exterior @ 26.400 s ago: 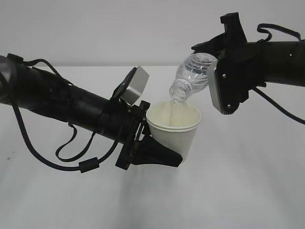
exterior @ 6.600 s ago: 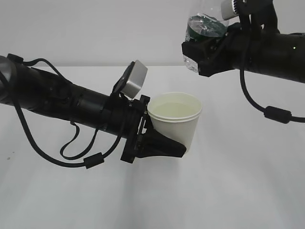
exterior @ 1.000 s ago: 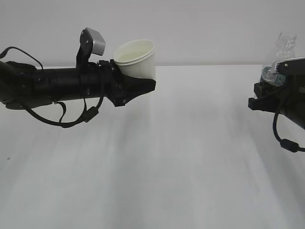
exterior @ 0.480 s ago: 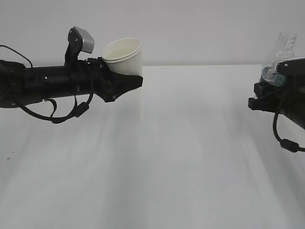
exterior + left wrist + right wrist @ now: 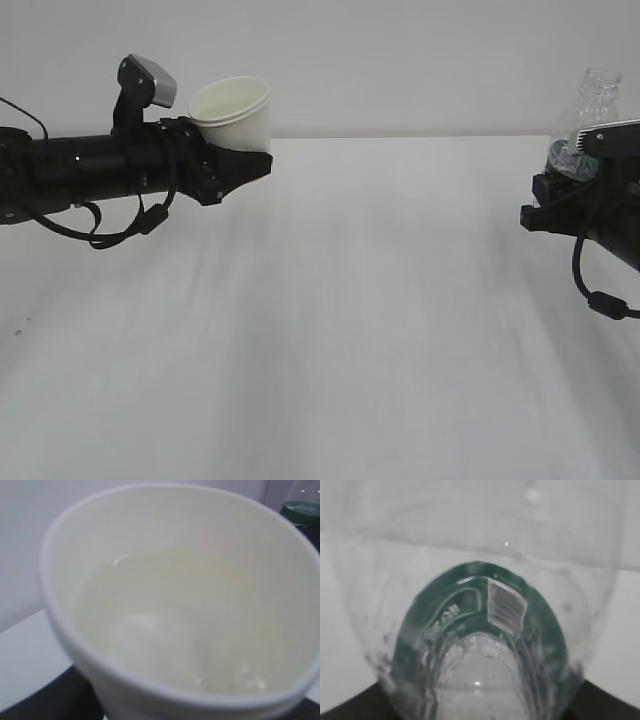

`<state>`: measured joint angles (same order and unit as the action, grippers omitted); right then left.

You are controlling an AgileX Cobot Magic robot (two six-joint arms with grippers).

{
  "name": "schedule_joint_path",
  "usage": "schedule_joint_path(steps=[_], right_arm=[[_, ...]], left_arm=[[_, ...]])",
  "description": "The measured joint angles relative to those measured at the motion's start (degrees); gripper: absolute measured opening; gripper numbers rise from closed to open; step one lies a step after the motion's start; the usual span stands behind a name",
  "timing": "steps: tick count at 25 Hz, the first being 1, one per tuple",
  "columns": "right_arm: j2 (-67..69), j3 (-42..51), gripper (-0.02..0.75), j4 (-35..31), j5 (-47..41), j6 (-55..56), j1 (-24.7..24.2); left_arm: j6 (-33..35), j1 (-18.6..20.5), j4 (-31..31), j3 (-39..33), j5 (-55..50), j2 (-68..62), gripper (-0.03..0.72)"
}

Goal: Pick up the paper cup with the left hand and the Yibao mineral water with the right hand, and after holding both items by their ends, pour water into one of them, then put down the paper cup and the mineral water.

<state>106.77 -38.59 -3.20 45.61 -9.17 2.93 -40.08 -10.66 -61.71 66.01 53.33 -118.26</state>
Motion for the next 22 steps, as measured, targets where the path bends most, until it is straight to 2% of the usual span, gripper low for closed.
schedule_joint_path(steps=[9, 22], right_arm=[[0.02, 0.00, 0.384, 0.00, 0.00, 0.00, 0.00], [0.02, 0.00, 0.384, 0.00, 0.00, -0.10, 0.00]], left_arm=[[0.28, 2.93, 2.56, 0.00, -4.96, 0.00, 0.426], [4.43, 7.51, 8.22, 0.00, -8.56, -0.09, 0.426]])
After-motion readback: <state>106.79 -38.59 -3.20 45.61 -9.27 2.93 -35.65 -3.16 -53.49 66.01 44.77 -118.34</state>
